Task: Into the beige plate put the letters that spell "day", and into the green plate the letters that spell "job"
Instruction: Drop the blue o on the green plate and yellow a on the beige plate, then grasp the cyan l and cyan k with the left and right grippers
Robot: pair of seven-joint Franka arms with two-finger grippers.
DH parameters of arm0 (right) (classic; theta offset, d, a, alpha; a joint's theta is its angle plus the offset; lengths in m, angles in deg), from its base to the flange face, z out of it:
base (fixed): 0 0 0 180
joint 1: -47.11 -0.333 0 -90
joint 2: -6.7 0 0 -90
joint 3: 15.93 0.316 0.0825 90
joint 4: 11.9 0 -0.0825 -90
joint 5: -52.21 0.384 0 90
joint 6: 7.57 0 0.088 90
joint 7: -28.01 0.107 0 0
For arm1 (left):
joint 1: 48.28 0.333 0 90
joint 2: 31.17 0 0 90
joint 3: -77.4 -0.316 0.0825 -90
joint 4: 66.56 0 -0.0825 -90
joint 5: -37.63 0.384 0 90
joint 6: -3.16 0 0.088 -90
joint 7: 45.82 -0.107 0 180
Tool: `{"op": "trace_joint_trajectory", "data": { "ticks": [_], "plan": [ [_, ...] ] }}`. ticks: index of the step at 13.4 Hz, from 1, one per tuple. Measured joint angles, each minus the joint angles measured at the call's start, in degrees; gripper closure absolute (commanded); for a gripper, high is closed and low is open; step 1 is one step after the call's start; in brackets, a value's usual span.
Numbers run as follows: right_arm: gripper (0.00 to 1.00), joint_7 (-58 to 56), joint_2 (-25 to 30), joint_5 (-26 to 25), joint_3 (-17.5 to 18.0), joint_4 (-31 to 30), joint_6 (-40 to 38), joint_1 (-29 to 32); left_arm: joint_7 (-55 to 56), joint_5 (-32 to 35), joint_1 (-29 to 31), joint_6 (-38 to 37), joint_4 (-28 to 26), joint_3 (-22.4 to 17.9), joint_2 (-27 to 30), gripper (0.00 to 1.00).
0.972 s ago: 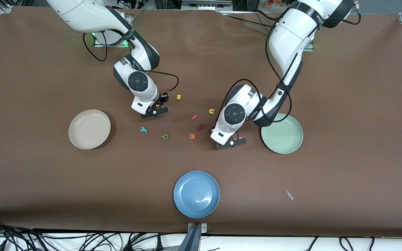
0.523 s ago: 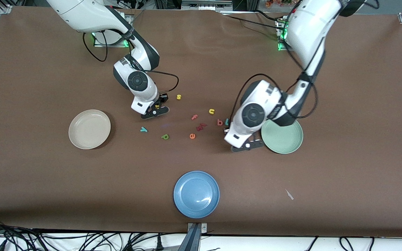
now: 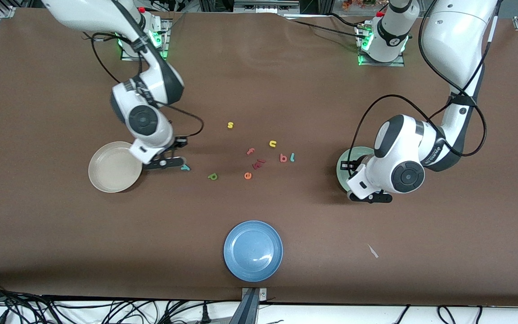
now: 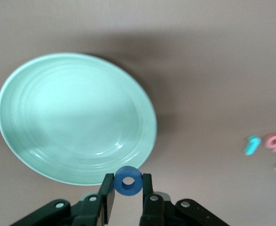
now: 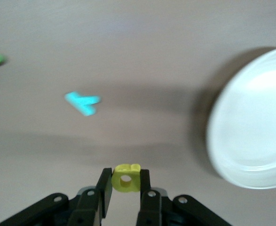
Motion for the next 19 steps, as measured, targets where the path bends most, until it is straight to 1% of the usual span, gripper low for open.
{"op": "trace_joint_trajectory", "data": {
  "ticks": [1, 3, 4, 5, 6, 7, 11, 13, 16, 19],
  "plan": [
    [0.96, -1.5, 0.1, 0.0, -2.1, 0.0, 0.0, 0.1, -1.1, 0.9, 0.0, 1.6, -1.8, 0.0, -0.2, 1.00],
    [0.95, -4.8, -0.5, 0.0, -5.7, -0.1, 0.6, 0.9, -2.2, 1.8, 0.0, 7.5, -6.2, 0.2, -0.6, 0.99],
    [0.95, -6.7, -1.0, 0.0, -6.5, 0.0, 1.0, 2.1, -2.5, 1.9, -0.1, 10.7, -8.4, 0.3, -0.6, 0.93],
    [0.89, -8.7, -1.7, 0.0, -6.8, 0.2, 1.6, 3.7, -2.7, 1.9, -0.1, 14.1, -10.8, 0.4, -0.7, 0.61],
    [0.57, -10.8, -2.4, 0.0, -6.9, 0.8, 1.9, 5.1, -2.8, 1.9, -0.1, 16.7, -12.8, 0.4, -0.7, 0.01],
    [0.01, -12.9, -3.3, 0.0, -6.9, 1.7, 2.0, 6.1, -2.9, 1.9, -0.1, 18.2, -14.1, 0.4, -0.7, 0.00],
    [0.00, -19.3, -6.4, 0.0, -6.5, 6.9, 1.1, 6.6, -2.9, 1.9, 0.0, 18.7, -14.5, 0.5, 0.1, 0.00],
    [0.00, -21.0, -6.7, 0.0, -5.0, 8.4, -1.1, 6.3, -2.8, 1.9, -0.1, 17.5, -13.8, 1.1, 2.0, 0.00],
    [0.00, -28.4, -6.7, 0.0, -1.8, 9.1, -2.0, 6.0, 0.5, 1.9, -0.3, 15.9, -12.0, 4.1, 5.3, 0.00],
    [0.00, -38.0, -7.3, 0.0, 0.4, 9.1, -0.4, 5.8, 10.3, 1.9, -1.7, 16.7, -11.6, 8.0, 5.4, 0.00]
  ]
}}
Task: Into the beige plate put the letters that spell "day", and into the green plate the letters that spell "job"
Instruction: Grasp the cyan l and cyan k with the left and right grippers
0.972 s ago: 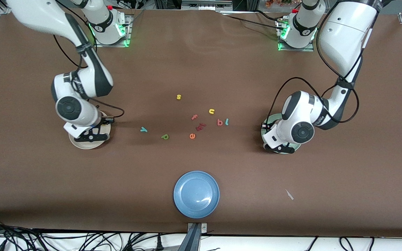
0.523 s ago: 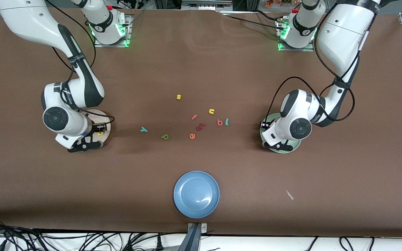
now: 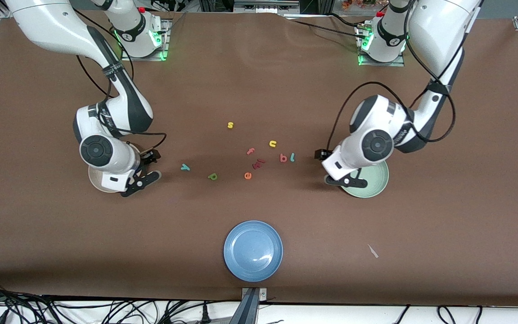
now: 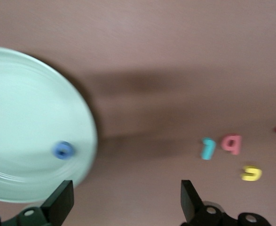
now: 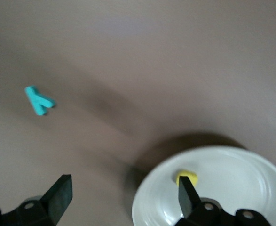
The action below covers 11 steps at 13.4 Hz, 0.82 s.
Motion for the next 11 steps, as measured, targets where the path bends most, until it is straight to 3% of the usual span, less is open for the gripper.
{"op": "trace_joint_trajectory", "data": {
  "ticks": [5, 9, 11],
  "plan": [
    [0.00, -5.9, -1.4, 0.0, 4.5, -4.1, 11.2, -0.7, 3.9, 0.3, -8.5, 4.2, -0.2, 0.5, -3.3, 0.11],
    [0.00, -10.8, -1.6, -1.6, 4.8, -10.0, 20.2, -0.9, 3.9, 3.3, -8.9, 11.8, -0.6, 0.1, -8.0, 0.43],
    [0.01, -12.6, -1.6, -2.0, 4.8, -10.3, 20.7, -0.9, 3.9, 4.2, -8.9, 12.6, -0.6, 0.1, -8.8, 0.47]
  ]
}}
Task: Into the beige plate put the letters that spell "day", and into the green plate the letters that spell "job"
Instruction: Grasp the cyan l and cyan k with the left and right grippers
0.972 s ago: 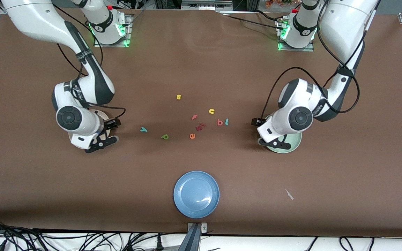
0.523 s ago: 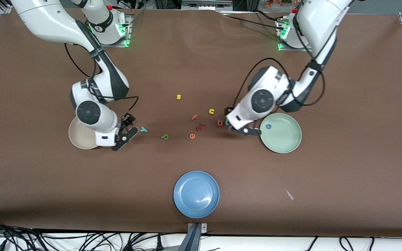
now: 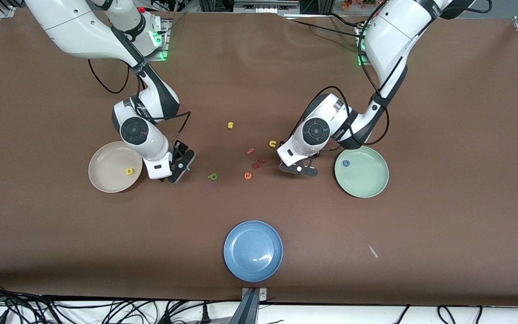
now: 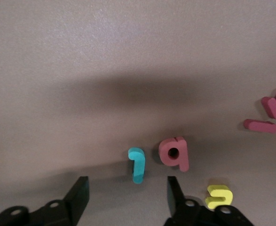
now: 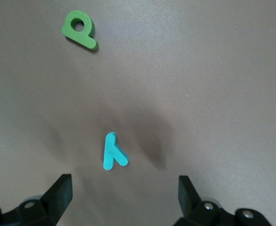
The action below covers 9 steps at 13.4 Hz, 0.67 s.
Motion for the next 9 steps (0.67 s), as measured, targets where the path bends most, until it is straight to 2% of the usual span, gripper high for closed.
{"op": "trace_joint_trajectory", "data": {
  "ticks": [2, 5, 6, 7, 8, 9],
  "plan": [
    [0.01, -1.1, 0.0, -0.5, 0.2, 0.0, 0.8, -0.2, 0.0, 0.1, -0.1, 0.1, 0.1, 0.0, 0.0, 0.52],
    [0.05, -1.2, -1.0, -1.5, 0.3, -0.1, 3.0, -1.1, 0.0, 0.2, -0.2, 0.3, 0.0, 0.0, -0.3, 0.51],
    [0.08, -1.2, -1.6, -2.2, 0.3, -0.1, 3.6, -1.2, 0.0, 0.3, -0.3, 0.7, 0.0, 0.0, -0.5, 0.56],
    [0.15, -1.2, -2.2, -3.0, 0.3, -0.1, 4.0, -1.3, 0.0, 0.3, -0.3, 1.0, 0.0, 0.0, -0.7, 0.71],
    [0.27, -1.2, -2.5, -3.6, 0.3, -0.1, 4.2, -1.3, 0.0, 0.3, -0.3, 1.3, 0.0, 0.0, -1.1, 0.88],
    [0.40, -1.2, -2.8, -4.0, 0.3, -0.1, 4.4, -1.3, 0.0, 0.3, -0.3, 1.6, 0.0, 0.0, -1.3, 0.94]
  ]
}}
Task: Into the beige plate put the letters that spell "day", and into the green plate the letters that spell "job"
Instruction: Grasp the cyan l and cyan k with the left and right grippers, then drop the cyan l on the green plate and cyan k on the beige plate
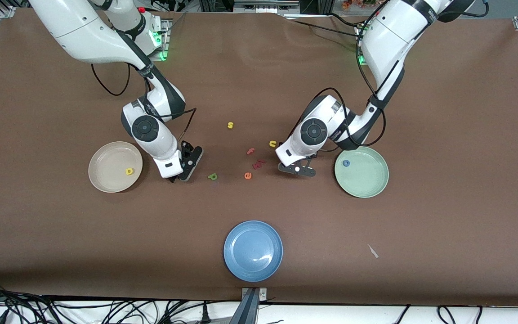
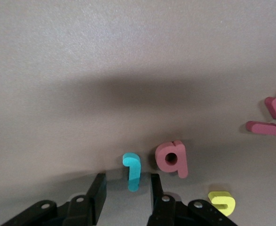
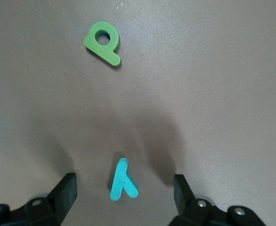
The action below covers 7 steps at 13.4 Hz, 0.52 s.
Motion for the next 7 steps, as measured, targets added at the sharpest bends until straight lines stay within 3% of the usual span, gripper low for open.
{"op": "trace_joint_trajectory", "data": {
  "ticks": [1, 2, 7],
  "plan": [
    [0.63, 0.0, -0.1, -0.1, 0.0, 0.0, 0.0, 0.0, 0.0, 0.1, 0.1, 0.0, 0.0, -0.1, 0.0, 0.98],
    [0.72, 0.0, -0.1, -0.2, 0.0, 0.0, 0.0, 0.0, 0.0, 0.1, 0.2, 0.0, 0.1, -0.1, 0.1, 1.00],
    [0.95, 0.0, 0.1, -0.3, -0.1, 0.5, 0.0, 0.0, 0.5, 0.1, 0.3, -2.7, 0.5, -0.1, 0.4, 1.00]
  ]
}}
